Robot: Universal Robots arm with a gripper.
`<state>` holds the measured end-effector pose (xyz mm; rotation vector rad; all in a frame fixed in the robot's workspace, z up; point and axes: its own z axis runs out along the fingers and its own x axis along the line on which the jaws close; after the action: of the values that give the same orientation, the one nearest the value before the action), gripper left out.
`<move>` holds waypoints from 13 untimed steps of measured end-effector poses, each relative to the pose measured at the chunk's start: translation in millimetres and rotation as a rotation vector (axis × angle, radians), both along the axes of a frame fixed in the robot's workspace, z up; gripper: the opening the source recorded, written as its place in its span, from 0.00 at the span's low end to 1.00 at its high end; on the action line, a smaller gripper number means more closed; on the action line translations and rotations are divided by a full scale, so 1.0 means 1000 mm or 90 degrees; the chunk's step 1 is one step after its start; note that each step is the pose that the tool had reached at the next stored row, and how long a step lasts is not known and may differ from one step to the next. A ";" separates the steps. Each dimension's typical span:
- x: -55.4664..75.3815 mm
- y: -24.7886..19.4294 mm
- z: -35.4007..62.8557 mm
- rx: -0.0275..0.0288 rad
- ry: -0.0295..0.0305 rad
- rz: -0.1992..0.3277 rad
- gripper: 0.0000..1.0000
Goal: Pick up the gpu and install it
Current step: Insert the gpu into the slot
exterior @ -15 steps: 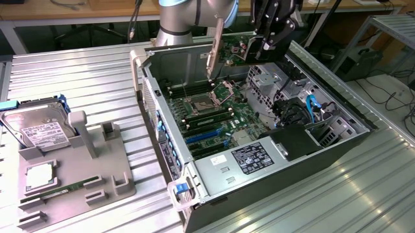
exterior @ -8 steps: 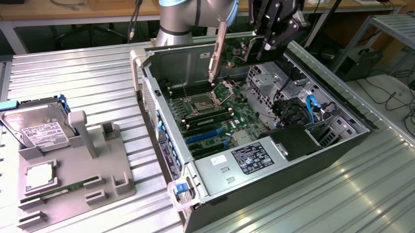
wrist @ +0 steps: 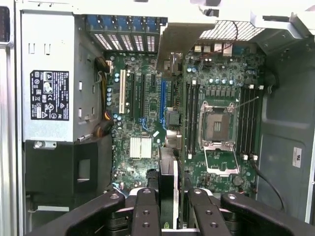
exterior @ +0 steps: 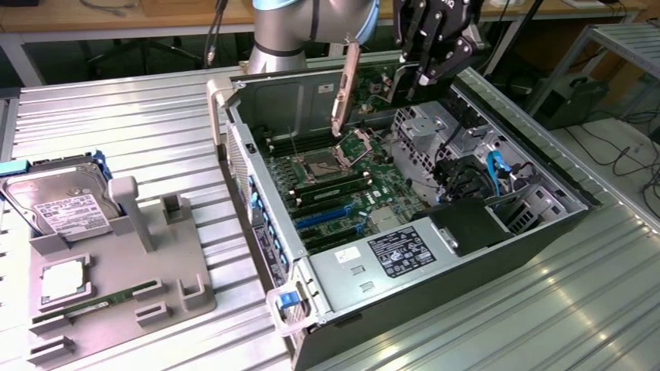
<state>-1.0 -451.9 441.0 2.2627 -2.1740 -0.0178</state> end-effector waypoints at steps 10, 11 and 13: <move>-0.006 0.0000 -0.0123 0.0001 0.0000 0.000 0.27; -0.006 0.0000 -0.0131 0.0001 0.0000 0.000 0.27; -0.008 0.0000 -0.0155 0.0002 -0.0001 0.000 0.27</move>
<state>-9.2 -451.9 425.6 2.2629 -2.1741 -0.0180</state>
